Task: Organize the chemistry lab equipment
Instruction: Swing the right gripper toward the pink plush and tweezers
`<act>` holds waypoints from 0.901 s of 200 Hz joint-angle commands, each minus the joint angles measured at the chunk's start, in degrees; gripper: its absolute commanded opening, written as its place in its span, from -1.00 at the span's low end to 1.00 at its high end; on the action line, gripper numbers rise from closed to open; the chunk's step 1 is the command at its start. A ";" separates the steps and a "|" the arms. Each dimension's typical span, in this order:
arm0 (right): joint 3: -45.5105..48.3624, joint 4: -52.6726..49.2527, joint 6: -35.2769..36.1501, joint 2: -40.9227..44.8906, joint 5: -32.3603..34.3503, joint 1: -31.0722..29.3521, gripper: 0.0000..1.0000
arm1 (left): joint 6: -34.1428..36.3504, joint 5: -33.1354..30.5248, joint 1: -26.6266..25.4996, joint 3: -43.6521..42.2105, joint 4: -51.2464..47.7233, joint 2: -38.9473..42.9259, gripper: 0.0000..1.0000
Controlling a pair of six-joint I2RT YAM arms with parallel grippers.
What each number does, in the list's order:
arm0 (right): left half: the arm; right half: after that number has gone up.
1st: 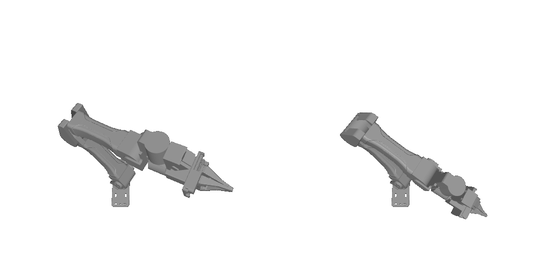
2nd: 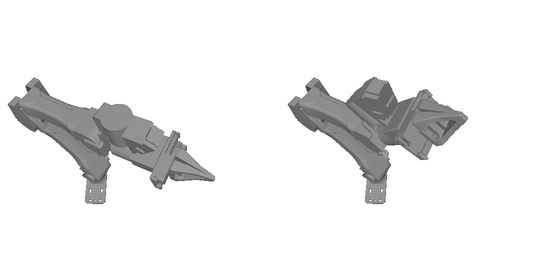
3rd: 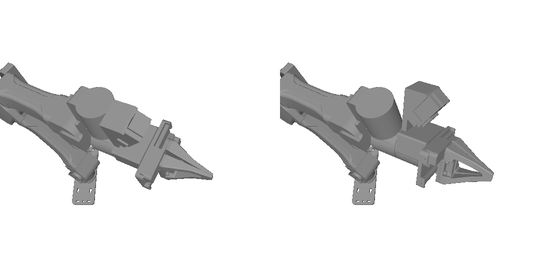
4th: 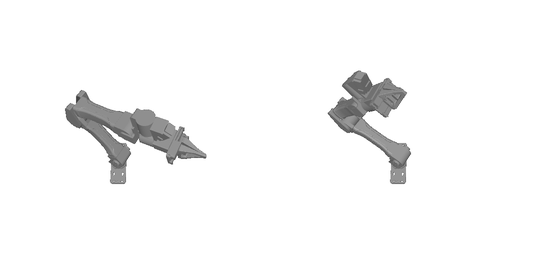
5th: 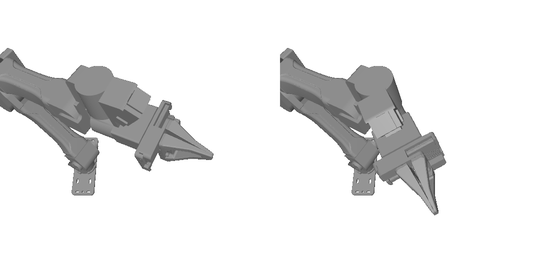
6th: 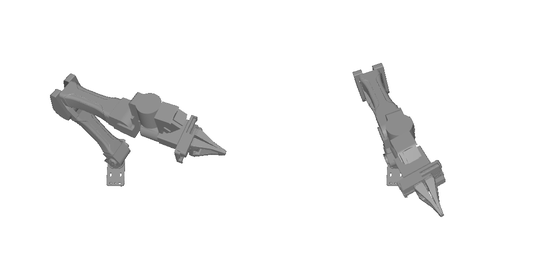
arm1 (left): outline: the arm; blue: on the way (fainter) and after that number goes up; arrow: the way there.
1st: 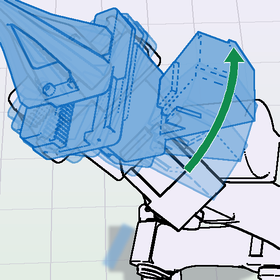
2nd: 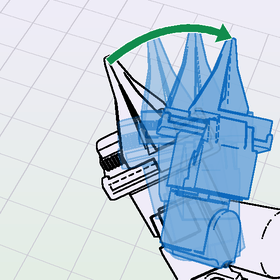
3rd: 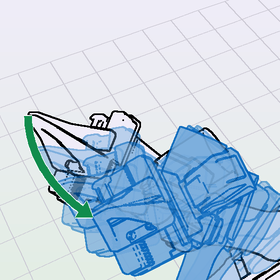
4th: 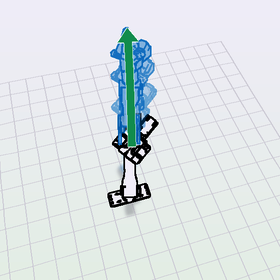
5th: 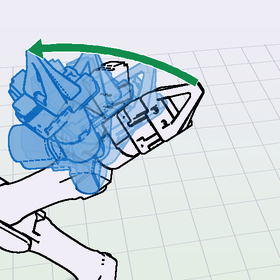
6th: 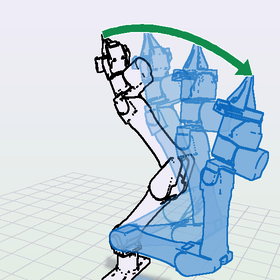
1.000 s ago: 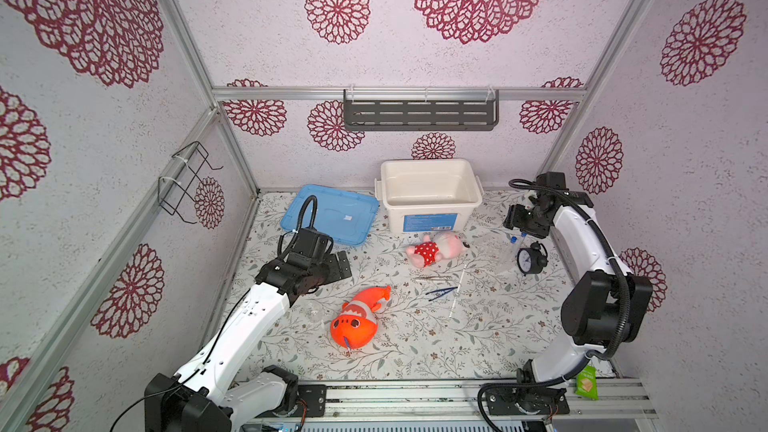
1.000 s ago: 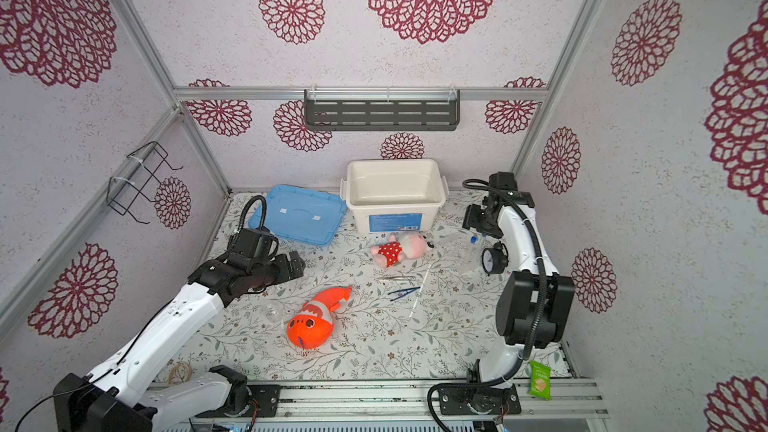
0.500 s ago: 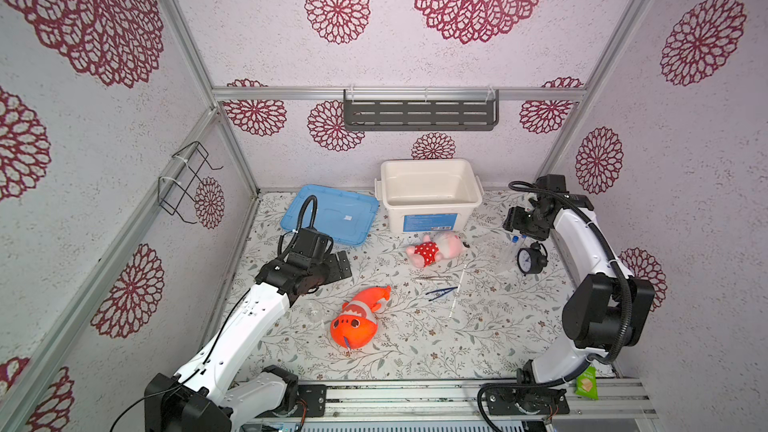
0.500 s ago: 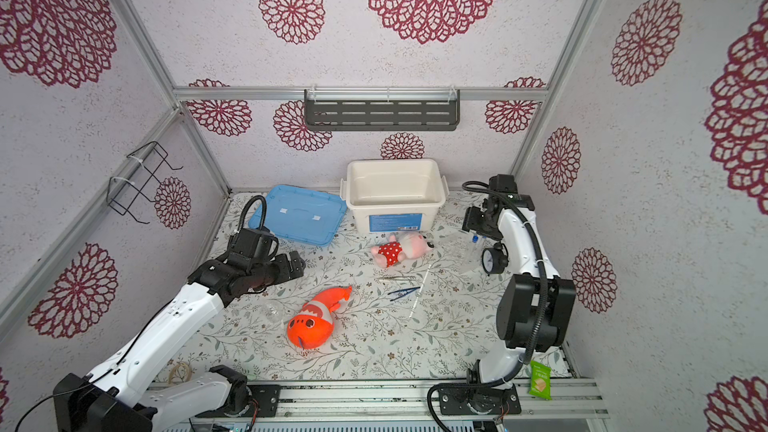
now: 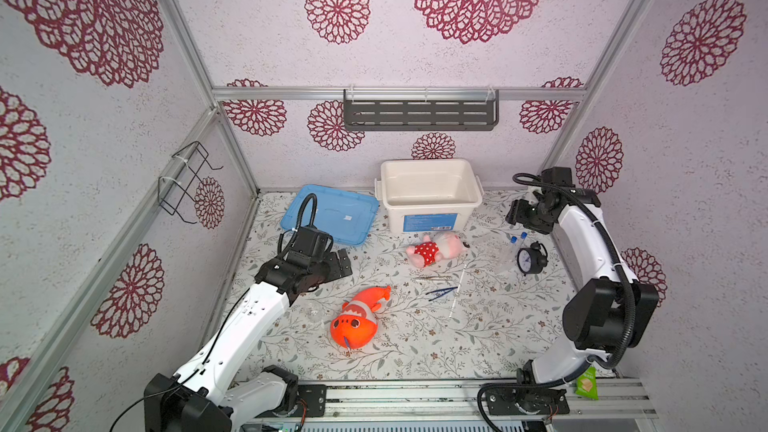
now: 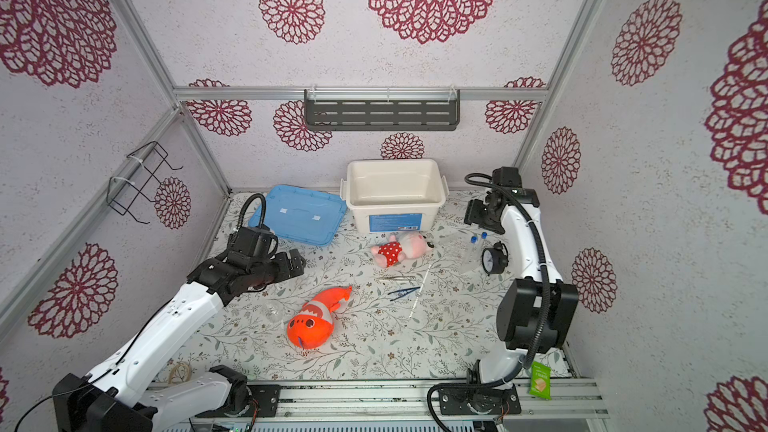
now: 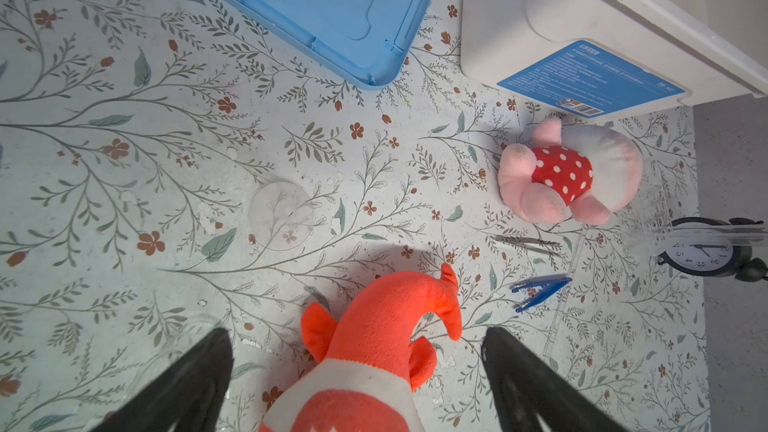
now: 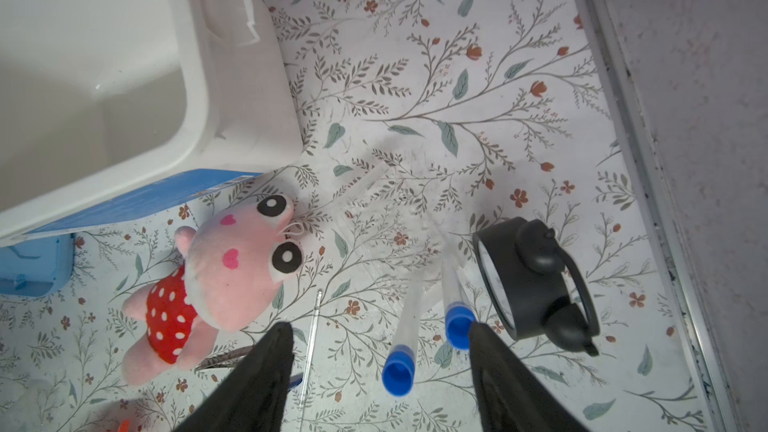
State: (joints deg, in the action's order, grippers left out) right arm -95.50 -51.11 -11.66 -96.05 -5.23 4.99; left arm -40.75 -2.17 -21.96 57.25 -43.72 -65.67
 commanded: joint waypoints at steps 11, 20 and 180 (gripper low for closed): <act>-3.51 -2.88 -0.45 2.91 -0.59 0.10 0.42 | -0.41 -0.09 0.41 2.04 0.83 -0.85 0.95; -3.81 -3.46 -0.55 3.59 -0.91 0.10 0.42 | -0.25 -0.15 0.41 2.35 0.62 -1.03 0.95; 5.16 -1.47 -9.98 16.26 0.61 -25.81 0.29 | 7.19 -3.29 0.44 9.01 -4.97 -2.25 0.95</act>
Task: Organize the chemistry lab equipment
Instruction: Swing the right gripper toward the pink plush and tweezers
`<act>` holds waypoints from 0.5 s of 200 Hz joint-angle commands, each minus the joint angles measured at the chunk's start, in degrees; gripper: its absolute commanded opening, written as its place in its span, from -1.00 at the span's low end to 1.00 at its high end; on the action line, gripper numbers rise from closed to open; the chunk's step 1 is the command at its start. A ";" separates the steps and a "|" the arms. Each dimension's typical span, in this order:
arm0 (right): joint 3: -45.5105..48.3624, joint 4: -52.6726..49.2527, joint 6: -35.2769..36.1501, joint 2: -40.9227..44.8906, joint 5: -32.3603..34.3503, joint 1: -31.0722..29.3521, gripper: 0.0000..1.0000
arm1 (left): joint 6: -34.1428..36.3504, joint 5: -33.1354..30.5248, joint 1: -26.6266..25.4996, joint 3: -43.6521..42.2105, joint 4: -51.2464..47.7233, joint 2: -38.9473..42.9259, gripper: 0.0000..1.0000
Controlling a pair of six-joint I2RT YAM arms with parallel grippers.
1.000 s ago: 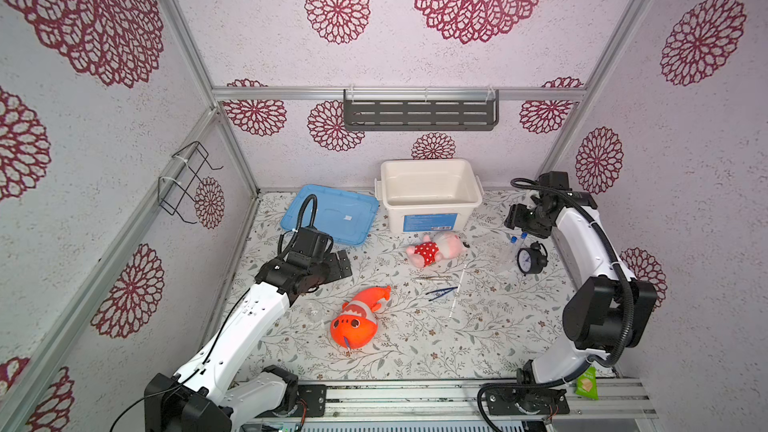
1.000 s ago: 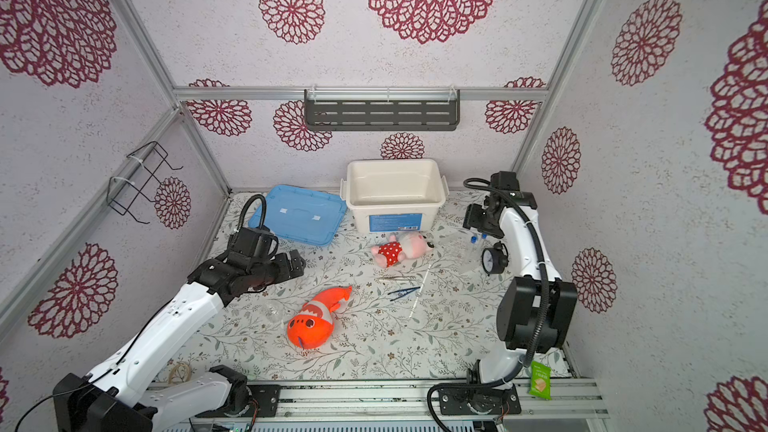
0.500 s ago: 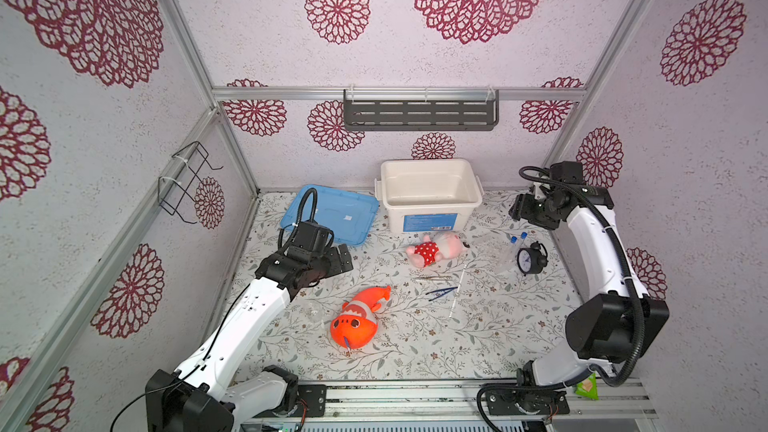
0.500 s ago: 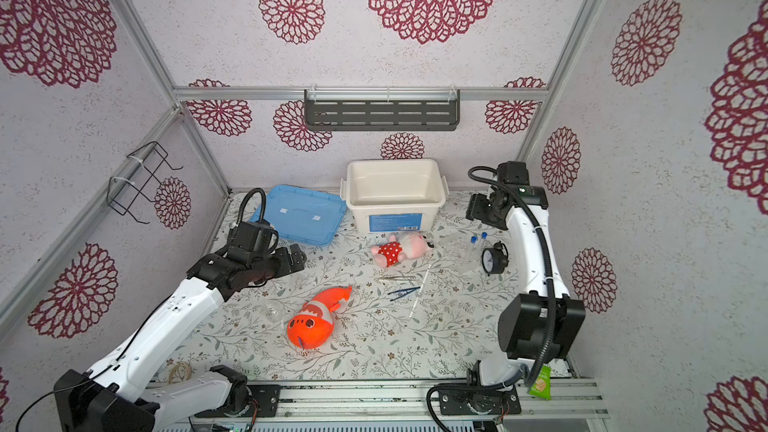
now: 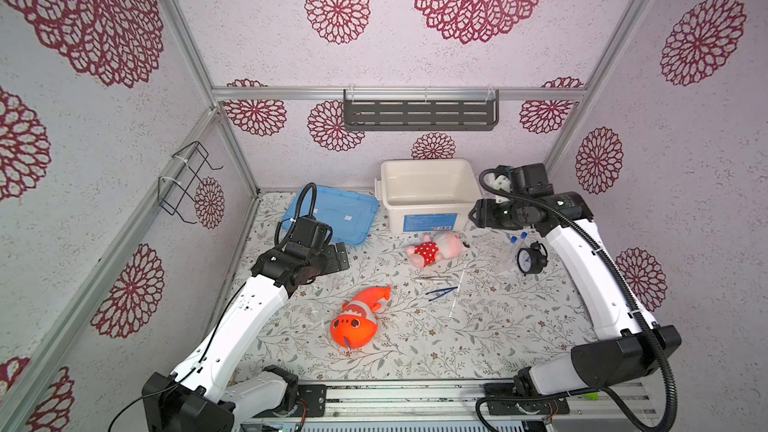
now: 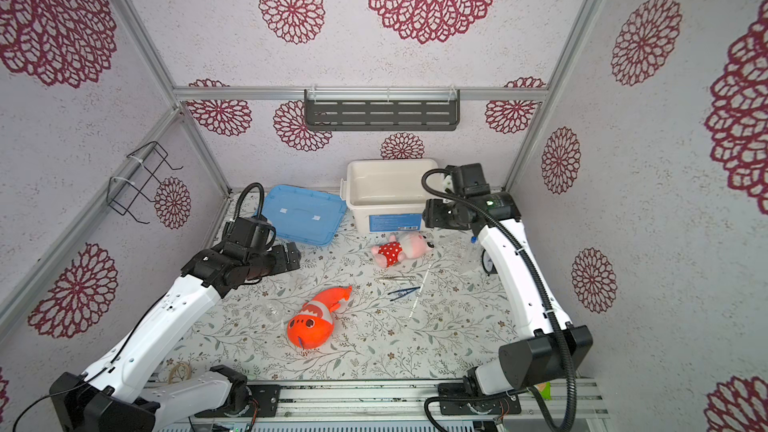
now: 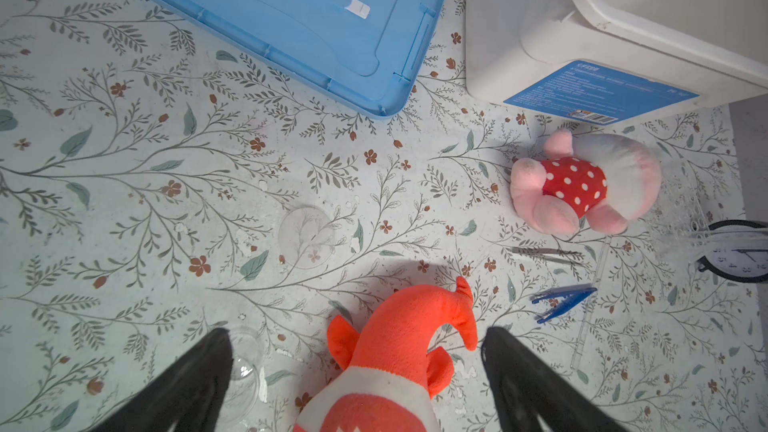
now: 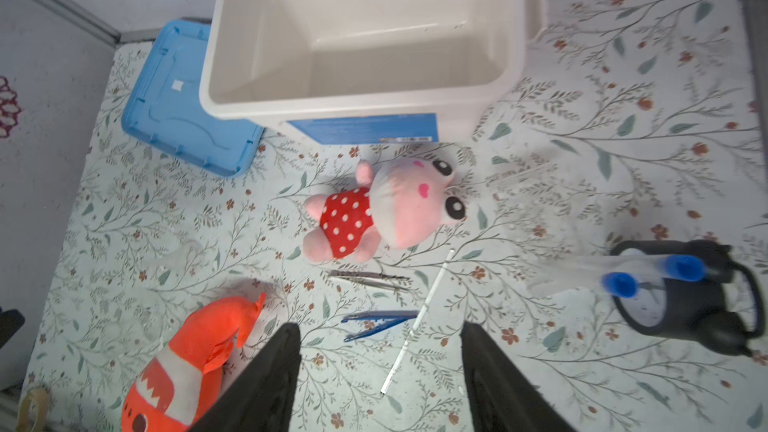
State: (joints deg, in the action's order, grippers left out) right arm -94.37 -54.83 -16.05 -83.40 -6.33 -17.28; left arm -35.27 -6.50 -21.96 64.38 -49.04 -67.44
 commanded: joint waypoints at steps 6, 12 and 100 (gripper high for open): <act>5.67 3.15 -6.64 4.32 1.48 -4.61 0.28 | 1.48 2.14 0.46 1.81 1.02 -0.51 0.95; 7.40 4.05 -7.50 4.92 1.41 -5.54 0.27 | 1.15 3.24 0.49 1.65 1.97 -0.59 0.95; 28.37 8.71 -16.68 5.47 1.41 -19.33 0.23 | -0.14 15.13 0.16 -2.03 10.75 -1.82 0.95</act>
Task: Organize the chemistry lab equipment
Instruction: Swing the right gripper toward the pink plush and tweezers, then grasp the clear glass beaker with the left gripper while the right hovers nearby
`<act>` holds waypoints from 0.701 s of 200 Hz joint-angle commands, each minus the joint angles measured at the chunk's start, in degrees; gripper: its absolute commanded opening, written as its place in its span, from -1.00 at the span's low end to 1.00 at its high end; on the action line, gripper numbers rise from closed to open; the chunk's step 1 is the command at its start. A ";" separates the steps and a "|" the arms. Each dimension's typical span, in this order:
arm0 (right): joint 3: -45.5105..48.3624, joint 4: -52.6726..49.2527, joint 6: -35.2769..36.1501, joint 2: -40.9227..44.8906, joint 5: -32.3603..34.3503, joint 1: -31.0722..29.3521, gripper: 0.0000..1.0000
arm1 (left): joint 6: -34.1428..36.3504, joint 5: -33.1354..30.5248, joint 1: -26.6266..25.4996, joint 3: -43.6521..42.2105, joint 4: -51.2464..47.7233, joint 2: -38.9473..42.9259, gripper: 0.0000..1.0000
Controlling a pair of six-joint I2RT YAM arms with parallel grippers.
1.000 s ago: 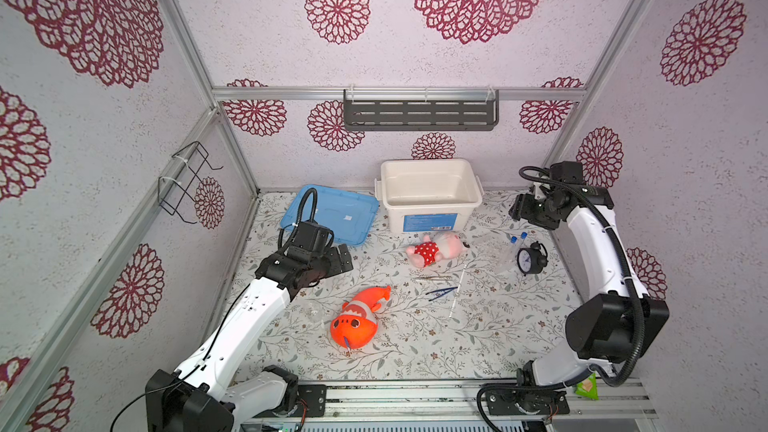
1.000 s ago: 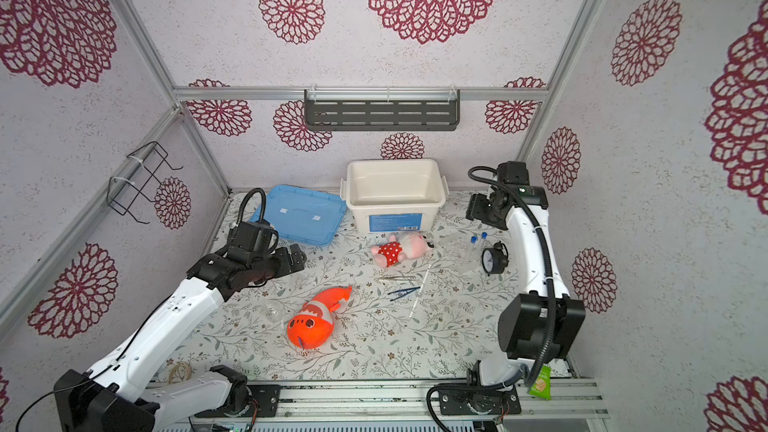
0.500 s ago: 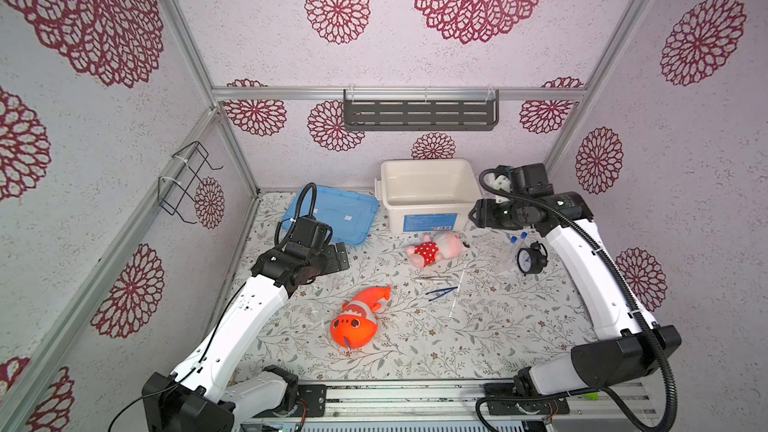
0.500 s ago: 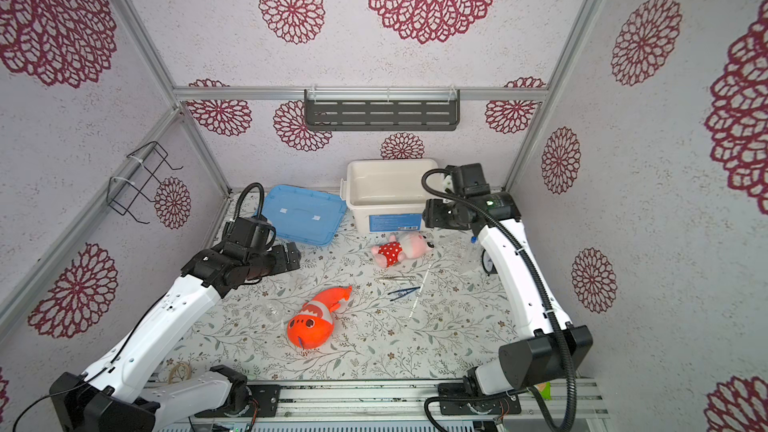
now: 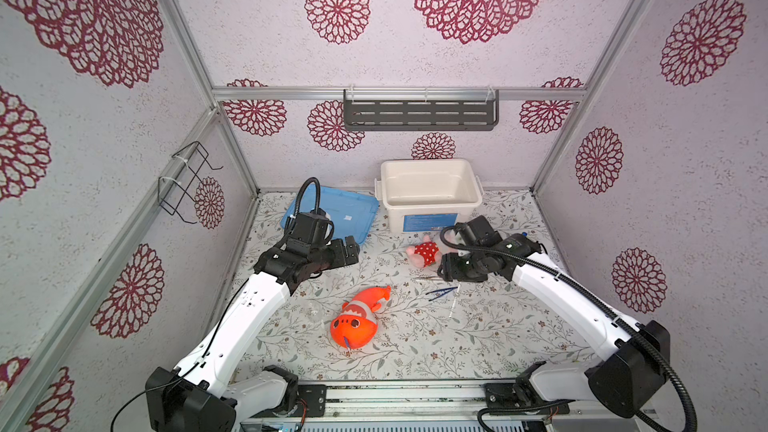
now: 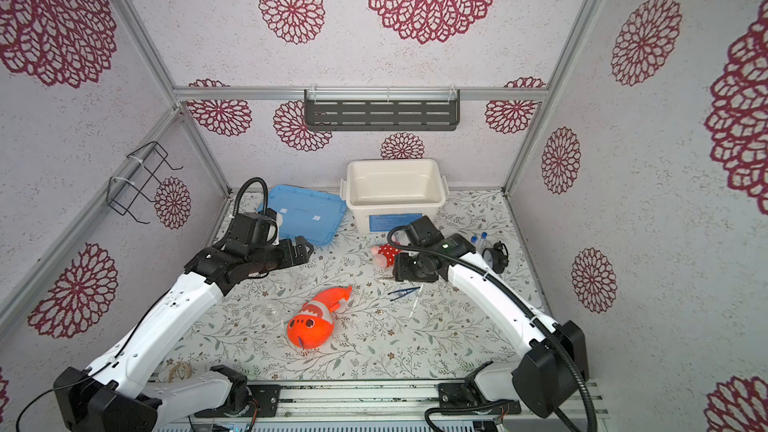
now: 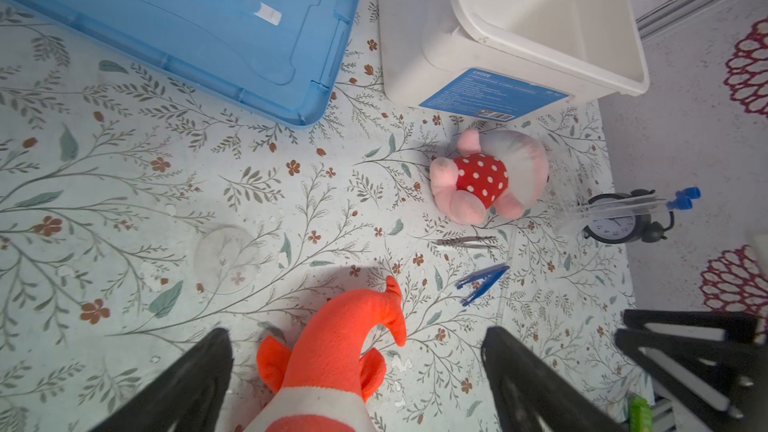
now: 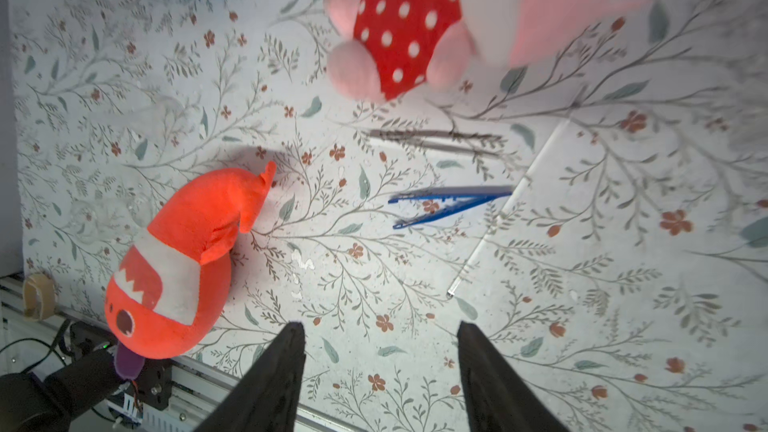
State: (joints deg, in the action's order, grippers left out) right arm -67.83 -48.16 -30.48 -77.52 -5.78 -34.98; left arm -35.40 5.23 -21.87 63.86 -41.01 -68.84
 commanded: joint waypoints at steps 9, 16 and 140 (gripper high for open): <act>2.91 2.13 -1.10 -1.15 1.45 -1.58 0.21 | -0.07 3.32 0.07 -1.76 2.75 -0.34 0.95; 3.22 1.67 -0.77 -1.91 2.48 -1.58 0.19 | -0.16 3.03 0.07 -1.89 2.78 -0.42 0.95; 9.50 3.60 -9.53 -2.97 2.67 4.87 -0.12 | 2.96 6.81 0.05 4.61 0.78 -7.10 1.00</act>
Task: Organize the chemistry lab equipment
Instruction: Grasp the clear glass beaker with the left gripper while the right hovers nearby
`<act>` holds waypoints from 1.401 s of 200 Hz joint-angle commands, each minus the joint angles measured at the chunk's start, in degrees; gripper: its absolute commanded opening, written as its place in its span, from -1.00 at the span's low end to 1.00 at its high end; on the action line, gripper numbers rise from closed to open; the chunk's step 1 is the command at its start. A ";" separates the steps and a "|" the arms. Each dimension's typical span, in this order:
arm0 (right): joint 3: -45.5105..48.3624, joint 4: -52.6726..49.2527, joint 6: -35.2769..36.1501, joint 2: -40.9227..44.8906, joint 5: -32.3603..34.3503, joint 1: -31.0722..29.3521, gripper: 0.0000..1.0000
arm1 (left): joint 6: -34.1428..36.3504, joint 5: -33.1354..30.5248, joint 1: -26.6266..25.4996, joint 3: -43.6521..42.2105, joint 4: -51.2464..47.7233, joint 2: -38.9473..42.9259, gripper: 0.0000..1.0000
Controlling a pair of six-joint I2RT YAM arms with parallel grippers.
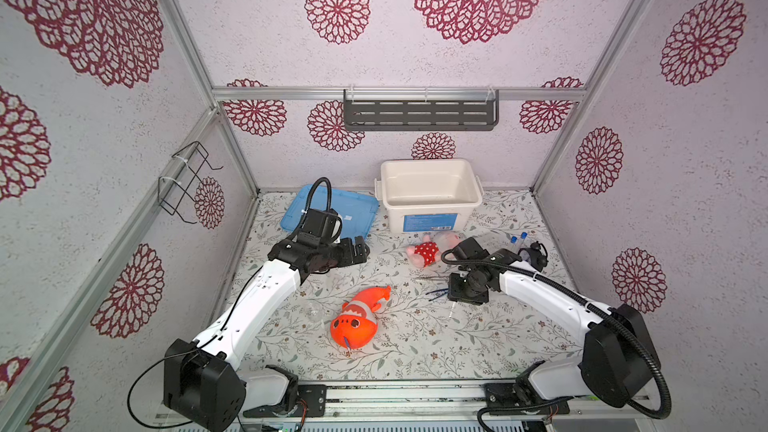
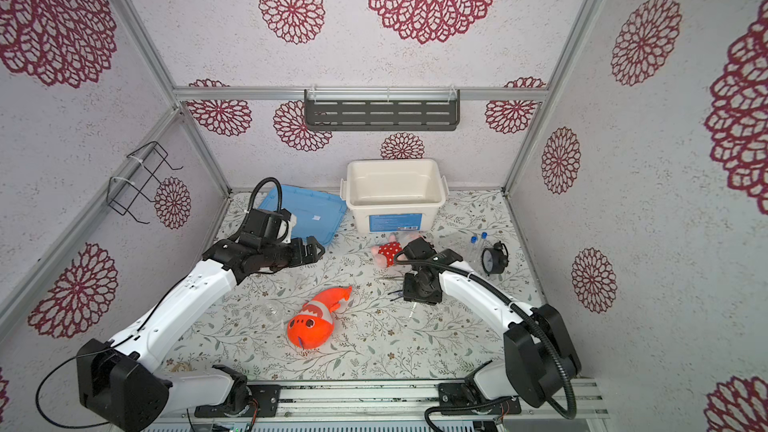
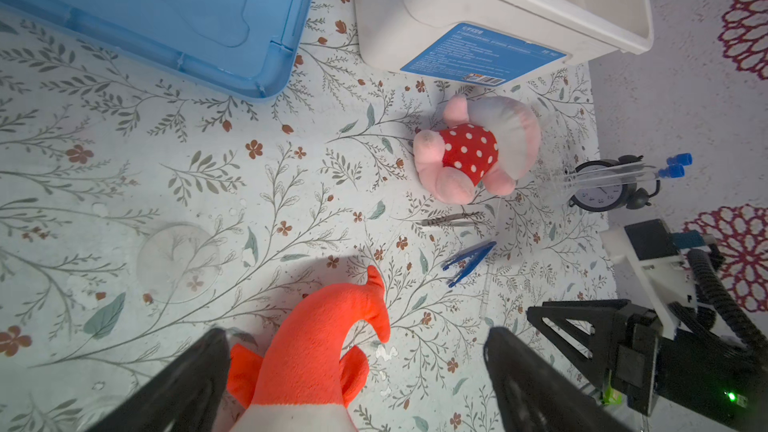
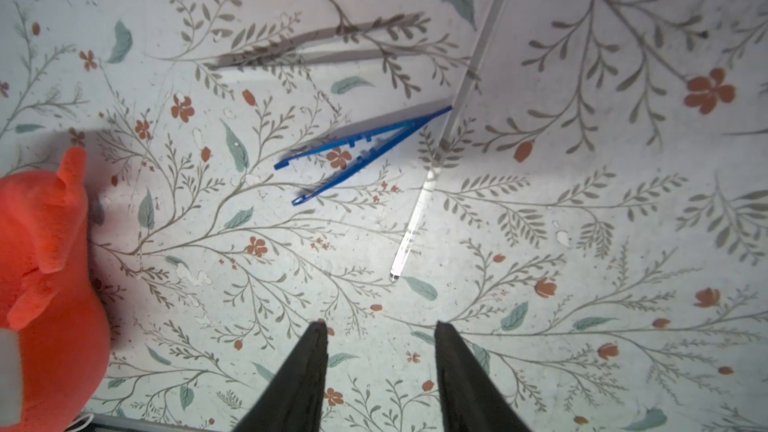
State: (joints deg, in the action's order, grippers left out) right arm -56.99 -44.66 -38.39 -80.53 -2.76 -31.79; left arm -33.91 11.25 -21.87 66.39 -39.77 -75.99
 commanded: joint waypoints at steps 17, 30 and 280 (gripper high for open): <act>-1.96 -0.62 -1.34 -0.34 -0.41 2.59 -0.15 | 1.99 0.10 0.01 2.23 -0.54 0.31 0.99; -2.36 0.13 -0.26 -0.20 -0.79 2.53 -0.17 | 2.35 0.07 0.06 2.56 -1.05 0.23 1.00; -20.29 13.24 7.26 -13.07 0.41 -2.75 -0.10 | -11.92 -4.39 12.09 -10.08 -19.09 -4.21 -0.13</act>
State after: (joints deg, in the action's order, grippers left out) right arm -73.17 -32.38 -33.01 -94.28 -4.62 -34.41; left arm -44.64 7.09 -9.19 55.96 -62.98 -78.78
